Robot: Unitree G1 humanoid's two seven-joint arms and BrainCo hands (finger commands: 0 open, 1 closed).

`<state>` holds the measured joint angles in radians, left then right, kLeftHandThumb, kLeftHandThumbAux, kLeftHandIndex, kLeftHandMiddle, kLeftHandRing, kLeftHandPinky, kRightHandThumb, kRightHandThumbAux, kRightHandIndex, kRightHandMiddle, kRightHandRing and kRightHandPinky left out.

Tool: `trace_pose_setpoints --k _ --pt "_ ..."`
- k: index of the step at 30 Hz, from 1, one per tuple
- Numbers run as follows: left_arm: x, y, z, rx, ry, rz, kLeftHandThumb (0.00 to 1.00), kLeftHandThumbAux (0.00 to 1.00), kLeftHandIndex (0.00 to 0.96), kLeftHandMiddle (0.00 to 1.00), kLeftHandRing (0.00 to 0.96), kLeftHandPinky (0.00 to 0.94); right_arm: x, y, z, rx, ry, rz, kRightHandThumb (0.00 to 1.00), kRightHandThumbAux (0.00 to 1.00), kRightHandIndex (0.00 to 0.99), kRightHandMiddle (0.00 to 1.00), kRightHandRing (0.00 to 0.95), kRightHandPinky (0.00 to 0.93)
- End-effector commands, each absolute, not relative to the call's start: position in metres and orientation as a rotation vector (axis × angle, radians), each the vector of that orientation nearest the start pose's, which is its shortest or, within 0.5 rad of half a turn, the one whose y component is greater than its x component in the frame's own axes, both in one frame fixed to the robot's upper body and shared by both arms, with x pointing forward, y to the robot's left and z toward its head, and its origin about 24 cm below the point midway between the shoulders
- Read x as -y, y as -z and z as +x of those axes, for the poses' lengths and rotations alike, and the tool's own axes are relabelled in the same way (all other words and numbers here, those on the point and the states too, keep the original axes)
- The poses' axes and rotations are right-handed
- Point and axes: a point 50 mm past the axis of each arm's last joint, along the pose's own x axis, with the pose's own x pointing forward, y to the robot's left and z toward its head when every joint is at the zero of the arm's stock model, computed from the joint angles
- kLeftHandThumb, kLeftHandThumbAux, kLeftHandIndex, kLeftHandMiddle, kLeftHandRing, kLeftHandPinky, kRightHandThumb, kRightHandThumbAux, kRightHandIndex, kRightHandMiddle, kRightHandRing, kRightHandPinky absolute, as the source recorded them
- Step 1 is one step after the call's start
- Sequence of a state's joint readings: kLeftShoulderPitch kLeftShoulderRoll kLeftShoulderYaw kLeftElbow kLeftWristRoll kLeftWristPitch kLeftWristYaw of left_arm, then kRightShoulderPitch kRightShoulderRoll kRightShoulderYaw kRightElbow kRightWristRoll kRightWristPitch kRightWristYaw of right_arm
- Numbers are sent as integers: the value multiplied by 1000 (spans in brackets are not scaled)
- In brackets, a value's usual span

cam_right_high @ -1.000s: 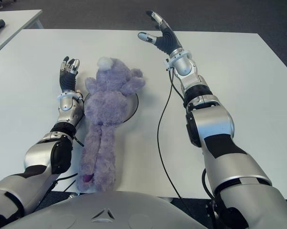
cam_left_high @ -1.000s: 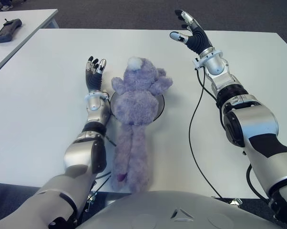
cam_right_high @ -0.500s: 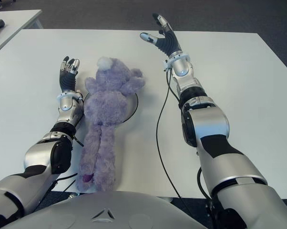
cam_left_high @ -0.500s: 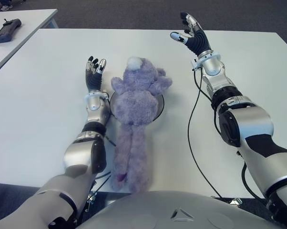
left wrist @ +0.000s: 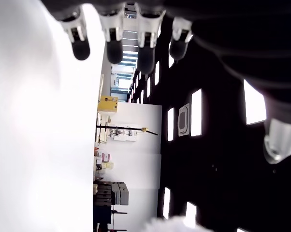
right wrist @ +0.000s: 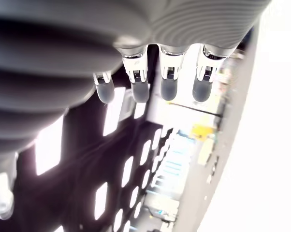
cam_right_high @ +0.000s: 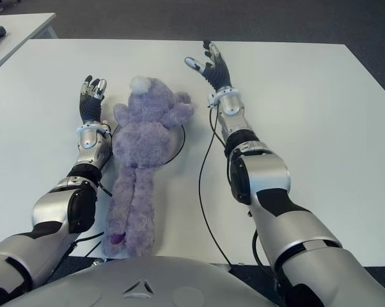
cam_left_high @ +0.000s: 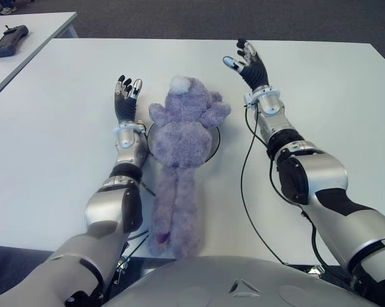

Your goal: Put the doll into the plate.

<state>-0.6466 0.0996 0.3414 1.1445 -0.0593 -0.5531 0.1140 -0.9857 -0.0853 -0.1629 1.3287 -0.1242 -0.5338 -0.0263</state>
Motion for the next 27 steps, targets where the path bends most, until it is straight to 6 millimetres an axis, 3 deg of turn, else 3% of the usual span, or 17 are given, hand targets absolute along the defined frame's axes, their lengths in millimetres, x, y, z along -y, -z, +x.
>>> trace_pose_setpoints --k 1,27 --pt "-179 94 236 -430 -396 -200 0 476 47 128 78 0 115 -52 373 -16 -31 16 0 570 0 0 0 0" --pt "-188 94 235 -431 -411 -223 0 487 45 131 77 0 96 -7 344 -163 30 261 0 618 9 21 0 0"
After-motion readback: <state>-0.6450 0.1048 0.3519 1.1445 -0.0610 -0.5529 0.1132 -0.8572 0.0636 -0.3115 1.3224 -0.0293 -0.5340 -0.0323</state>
